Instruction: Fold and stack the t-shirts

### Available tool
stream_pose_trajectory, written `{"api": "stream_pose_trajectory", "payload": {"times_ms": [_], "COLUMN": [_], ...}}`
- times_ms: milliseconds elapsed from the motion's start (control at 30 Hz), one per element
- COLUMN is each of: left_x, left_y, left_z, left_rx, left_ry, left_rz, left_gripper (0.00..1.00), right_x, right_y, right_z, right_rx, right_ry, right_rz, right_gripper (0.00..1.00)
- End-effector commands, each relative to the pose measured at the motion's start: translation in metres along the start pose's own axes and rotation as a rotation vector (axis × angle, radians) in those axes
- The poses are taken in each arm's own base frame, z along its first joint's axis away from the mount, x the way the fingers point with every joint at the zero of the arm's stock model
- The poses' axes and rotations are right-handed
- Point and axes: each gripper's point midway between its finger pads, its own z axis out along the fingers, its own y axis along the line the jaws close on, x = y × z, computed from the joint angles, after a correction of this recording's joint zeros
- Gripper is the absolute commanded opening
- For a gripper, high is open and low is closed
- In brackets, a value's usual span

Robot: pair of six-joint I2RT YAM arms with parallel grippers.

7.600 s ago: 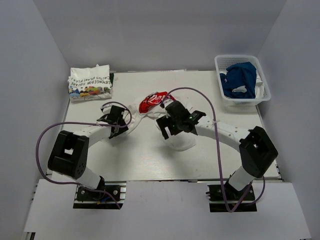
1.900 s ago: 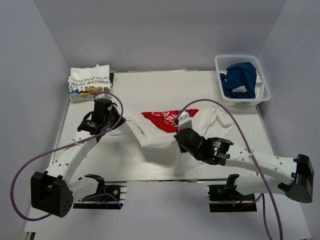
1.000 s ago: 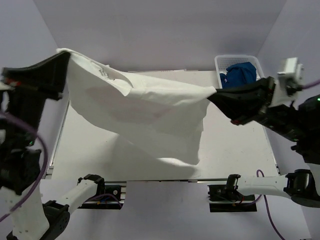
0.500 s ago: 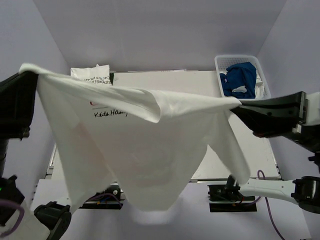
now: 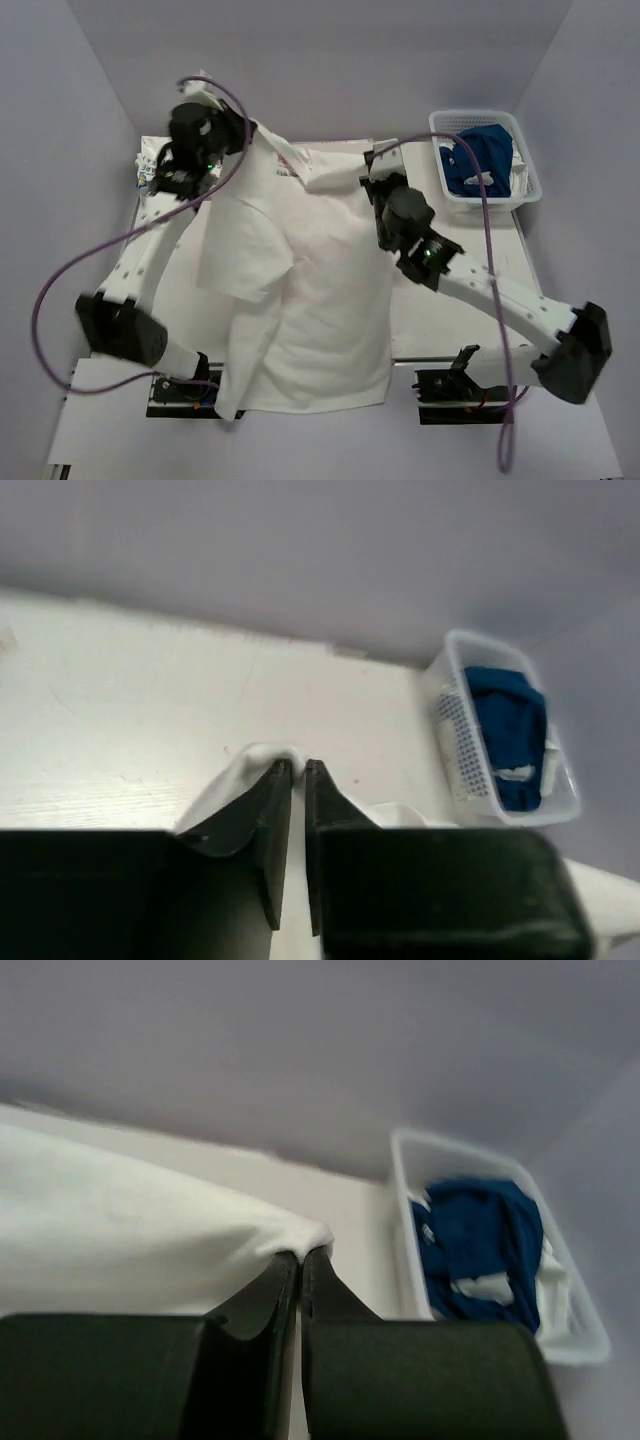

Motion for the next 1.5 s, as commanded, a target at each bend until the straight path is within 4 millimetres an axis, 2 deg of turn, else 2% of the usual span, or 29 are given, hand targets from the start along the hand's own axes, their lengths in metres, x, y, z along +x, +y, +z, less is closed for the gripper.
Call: {"api": "stream_pose_trajectory", "payload": {"times_ms": [0,33,67,100,133,167,200,233,300,333,367,400,433,533,567,633,667,767,800,833,900,1000,1133,1233,1267,1333,1400,1433,1467], "left_x": [0.058,0.077,0.064,0.074,0.14,0.111,0.118,0.13,0.13,0.127,0.155,0.129,0.147,0.145,0.144,0.156,0.161,0.187,0.221,0.219,0.252,0.282,0.305,0.325,0.325,0.336,0.347,0.346,0.36], "left_y": [0.055,0.068,0.064,0.073,0.111,0.093,0.098,0.099,0.1,0.087,0.095,0.077,0.087,0.074,0.064,0.065,0.057,0.063,0.079,0.083,0.098,0.123,0.14,0.162,0.168,0.193,0.216,0.22,0.233], "left_z": [0.068,0.087,0.107,0.124,0.144,0.16,0.167,0.169,0.171,0.171,0.16,0.144,0.134,0.092,0.087,0.075,0.074,0.083,0.087,0.097,0.107,0.108,0.096,0.08,0.072,0.042,0.004,-0.017,-0.05], "left_rx": [-0.11,-0.136,-0.137,-0.167,-0.255,-0.217,-0.23,-0.242,-0.235,-0.183,-0.173,-0.135,-0.141,-0.078,-0.045,-0.024,0.004,-0.012,-0.057,-0.083,-0.138,-0.234,-0.281,-0.361,-0.399,-0.538,-0.698,-0.757,-0.829], "left_ry": [0.101,0.151,0.134,0.173,0.366,0.321,0.352,0.393,0.387,0.364,0.427,0.373,0.384,0.359,0.334,0.36,0.374,0.446,0.54,0.539,0.631,0.694,0.742,0.775,0.781,0.833,0.862,0.876,0.924], "left_rz": [0.049,0.06,0.061,0.071,0.059,0.059,0.071,0.072,0.087,0.099,0.087,0.091,0.09,0.086,0.079,0.072,0.071,0.124,0.132,0.149,0.164,0.188,0.174,0.173,0.177,0.151,0.098,0.086,0.086], "left_gripper": [0.27,0.74,0.89,0.96,1.0,1.0,1.0,1.0,1.0,1.0,1.0,1.0,1.0,1.0,1.0,1.0,1.0,1.0,1.0,1.0,1.0,1.0,1.0,1.0,1.0,1.0,1.0,1.0,1.0], "right_x": [0.051,0.072,0.118,0.147,0.118,0.172,0.201,0.19,0.203,0.208,0.201,0.199,0.203,0.2,0.211,0.207,0.23,0.228,0.256,0.253,0.265,0.283,0.3,0.308,0.327,0.331,0.357,0.348,0.366], "right_y": [-0.038,-0.011,-0.016,-0.007,-0.008,0.018,0.02,0.021,0.023,0.023,0.02,0.016,0.019,0.022,0.025,0.039,0.044,0.056,0.065,0.068,0.071,0.076,0.082,0.075,0.072,0.066,0.058,0.056,0.059], "right_z": [0.054,0.079,0.104,0.107,0.131,0.149,0.137,0.158,0.159,0.156,0.156,0.152,0.146,0.123,0.105,0.085,0.057,0.017,-0.013,-0.023,-0.052,-0.083,-0.091,-0.077,-0.078,-0.071,-0.077,-0.056,-0.057], "right_rx": [0.155,0.055,0.078,0.041,0.031,-0.049,-0.068,-0.066,-0.065,-0.071,-0.069,-0.069,-0.075,-0.117,-0.135,-0.214,-0.232,-0.285,-0.316,-0.339,-0.368,-0.366,-0.368,-0.289,-0.239,-0.184,-0.129,-0.115,-0.099], "right_ry": [0.124,0.175,0.272,0.377,0.34,0.456,0.593,0.574,0.623,0.639,0.622,0.617,0.625,0.658,0.701,0.731,0.802,0.838,0.926,0.934,0.983,1.055,1.101,1.126,1.17,1.191,1.286,1.255,1.308], "right_rz": [0.143,0.116,0.09,0.072,0.106,0.073,0.034,0.048,0.032,0.027,0.038,0.043,0.066,0.114,0.133,0.22,0.246,0.416,0.437,0.477,0.492,0.529,0.532,0.489,0.457,0.438,0.387,0.403,0.38], "right_gripper": [0.0,0.0,0.0,0.0,0.13,0.41,0.86,0.9,0.9,0.9,0.9,0.9,0.9,0.9,0.9,0.9,0.9,0.9,0.9,0.9,0.9,0.9,0.9,0.9,0.9,0.9,0.9,0.9,0.9]}}
